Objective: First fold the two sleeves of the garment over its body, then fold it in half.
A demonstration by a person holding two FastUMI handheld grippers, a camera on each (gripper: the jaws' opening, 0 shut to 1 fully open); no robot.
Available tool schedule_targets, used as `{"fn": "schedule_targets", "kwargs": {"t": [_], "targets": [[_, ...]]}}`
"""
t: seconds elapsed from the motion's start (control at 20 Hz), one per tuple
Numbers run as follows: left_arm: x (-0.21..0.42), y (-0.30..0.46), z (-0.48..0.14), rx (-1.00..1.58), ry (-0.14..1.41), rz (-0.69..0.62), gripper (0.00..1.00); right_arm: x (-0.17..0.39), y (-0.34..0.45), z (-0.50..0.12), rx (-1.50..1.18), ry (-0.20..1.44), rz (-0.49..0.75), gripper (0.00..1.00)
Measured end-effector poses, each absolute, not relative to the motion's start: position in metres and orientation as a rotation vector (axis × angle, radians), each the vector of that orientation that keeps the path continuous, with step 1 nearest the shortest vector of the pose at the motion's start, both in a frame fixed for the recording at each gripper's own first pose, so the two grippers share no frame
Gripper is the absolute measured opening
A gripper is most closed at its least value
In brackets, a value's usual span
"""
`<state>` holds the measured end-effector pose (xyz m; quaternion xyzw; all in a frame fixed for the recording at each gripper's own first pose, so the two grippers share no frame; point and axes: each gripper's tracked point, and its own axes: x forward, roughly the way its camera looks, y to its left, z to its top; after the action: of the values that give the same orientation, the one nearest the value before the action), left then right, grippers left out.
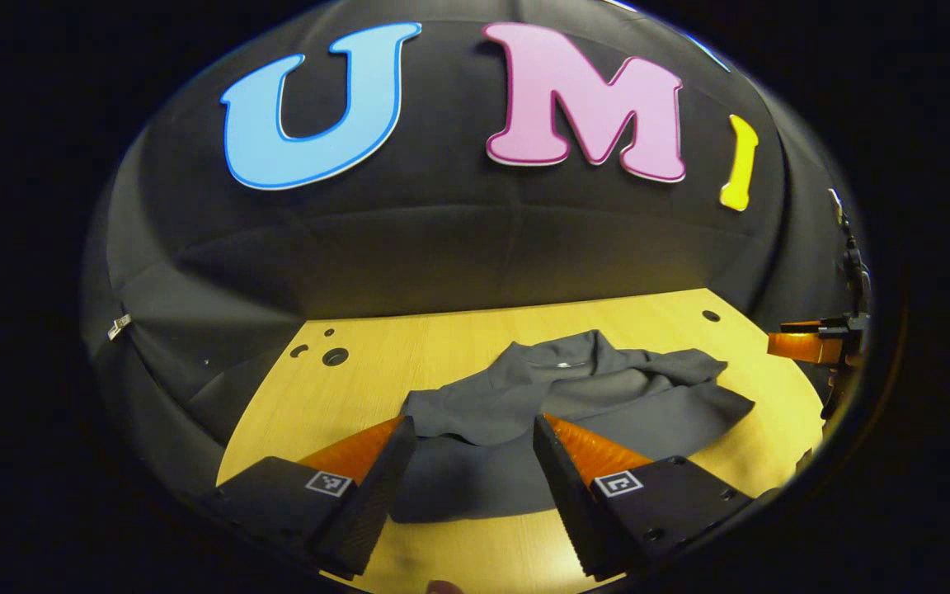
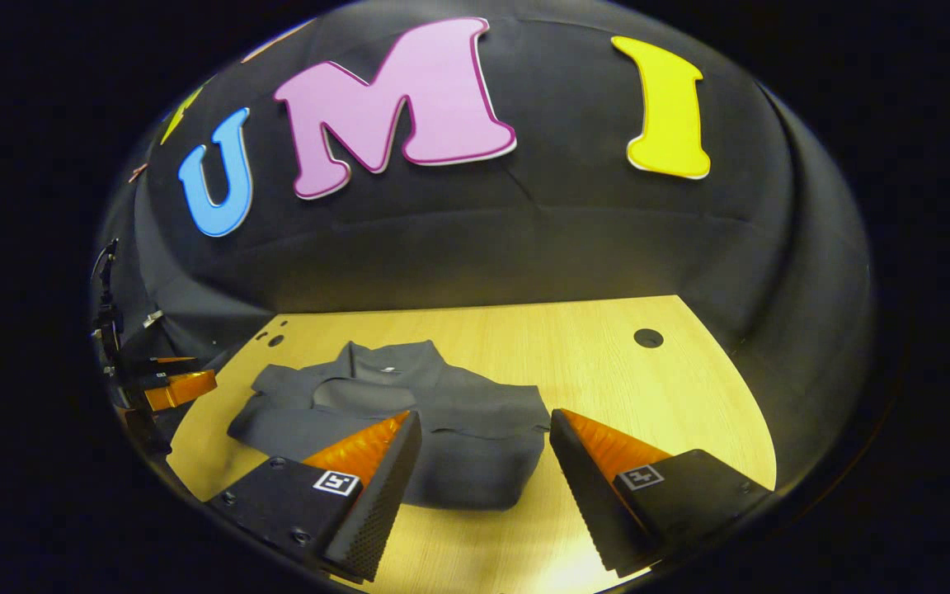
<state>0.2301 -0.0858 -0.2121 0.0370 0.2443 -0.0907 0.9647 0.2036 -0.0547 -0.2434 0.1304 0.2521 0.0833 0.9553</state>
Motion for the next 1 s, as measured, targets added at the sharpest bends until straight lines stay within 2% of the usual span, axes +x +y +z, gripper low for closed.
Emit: {"fn": "schedule_targets", "kwargs": {"t": [0.45,0.75,1.0], "targets": [[0.122,-0.114,-0.178,0.027,0.447,-0.222,0.91,0.145,-0.046,-0.185,0.264,0.385,0.261,0.97],[0.077,-0.119,-0.179,-0.005,0.456,-0.147,0.91,0.119,-0.031,-0.203,0.263,0.464,0.336,0.97],[0.060,-0.111,-0.182,-0.032,0.469,-0.111,0.91,0.103,-0.026,-0.222,0.271,0.529,0.346,0.97]]}}
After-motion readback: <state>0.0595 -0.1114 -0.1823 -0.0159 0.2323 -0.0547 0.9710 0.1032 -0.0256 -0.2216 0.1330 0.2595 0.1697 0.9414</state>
